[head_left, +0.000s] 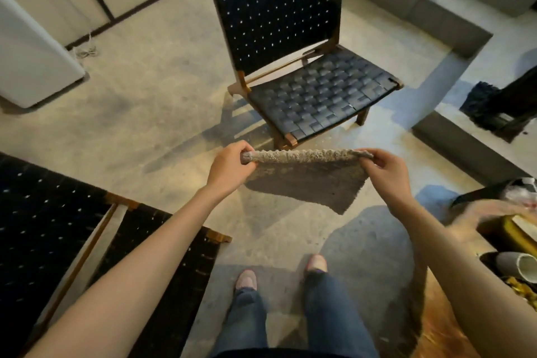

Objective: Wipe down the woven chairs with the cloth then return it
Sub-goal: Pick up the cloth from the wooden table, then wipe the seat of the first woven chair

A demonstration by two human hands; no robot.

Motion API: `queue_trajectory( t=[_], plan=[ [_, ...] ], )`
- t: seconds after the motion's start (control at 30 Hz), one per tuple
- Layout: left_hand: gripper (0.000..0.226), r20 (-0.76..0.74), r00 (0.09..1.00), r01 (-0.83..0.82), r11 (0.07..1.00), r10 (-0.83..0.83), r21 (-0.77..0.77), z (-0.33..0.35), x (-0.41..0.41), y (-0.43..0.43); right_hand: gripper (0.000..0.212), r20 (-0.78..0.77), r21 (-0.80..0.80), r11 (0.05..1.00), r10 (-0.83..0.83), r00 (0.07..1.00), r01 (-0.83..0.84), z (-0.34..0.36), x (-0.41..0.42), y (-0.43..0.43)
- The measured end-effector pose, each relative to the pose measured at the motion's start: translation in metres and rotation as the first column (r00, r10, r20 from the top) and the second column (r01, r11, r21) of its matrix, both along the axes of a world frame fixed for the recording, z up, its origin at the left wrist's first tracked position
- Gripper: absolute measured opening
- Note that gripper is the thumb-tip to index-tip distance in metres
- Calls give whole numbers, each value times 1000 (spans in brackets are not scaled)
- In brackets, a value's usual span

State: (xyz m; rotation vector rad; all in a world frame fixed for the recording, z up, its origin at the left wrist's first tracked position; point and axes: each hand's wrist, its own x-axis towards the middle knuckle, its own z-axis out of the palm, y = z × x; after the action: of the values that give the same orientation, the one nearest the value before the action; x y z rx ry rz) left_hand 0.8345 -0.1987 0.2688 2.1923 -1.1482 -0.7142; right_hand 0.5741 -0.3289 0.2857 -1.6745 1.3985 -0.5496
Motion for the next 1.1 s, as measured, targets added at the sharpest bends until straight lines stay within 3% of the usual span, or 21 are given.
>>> queue_trajectory(
  t=[0.17,0.33,0.5,0.6,0.87,1.1],
  plan=[
    [10,-20,999,-39,999,40,28,-20,0,-77,20,-16,-3,1000,-6,1000,6,-25,4,-85],
    [11,-43,975,-216,975,218,49,-54,-21,-162,21,-23,59,995,86,996,-84,-52,5,-200],
    [9,-73,877,-472,879,476,62,-72,-39,-230,18,-72,108,960,265,962,-257,-66,14,-298],
    [8,-57,830,-554,832,555,33,-69,-30,-268,16,-15,127,951,287,958,-283,-69,38,-343],
    [18,-11,867,-494,856,499,-149,-72,12,-339,14,176,-50,962,272,946,-268,-83,97,-420],
    [25,27,941,-332,934,338,-133,-157,26,-345,22,155,-50,977,214,964,-209,-167,94,-423]
  ],
)
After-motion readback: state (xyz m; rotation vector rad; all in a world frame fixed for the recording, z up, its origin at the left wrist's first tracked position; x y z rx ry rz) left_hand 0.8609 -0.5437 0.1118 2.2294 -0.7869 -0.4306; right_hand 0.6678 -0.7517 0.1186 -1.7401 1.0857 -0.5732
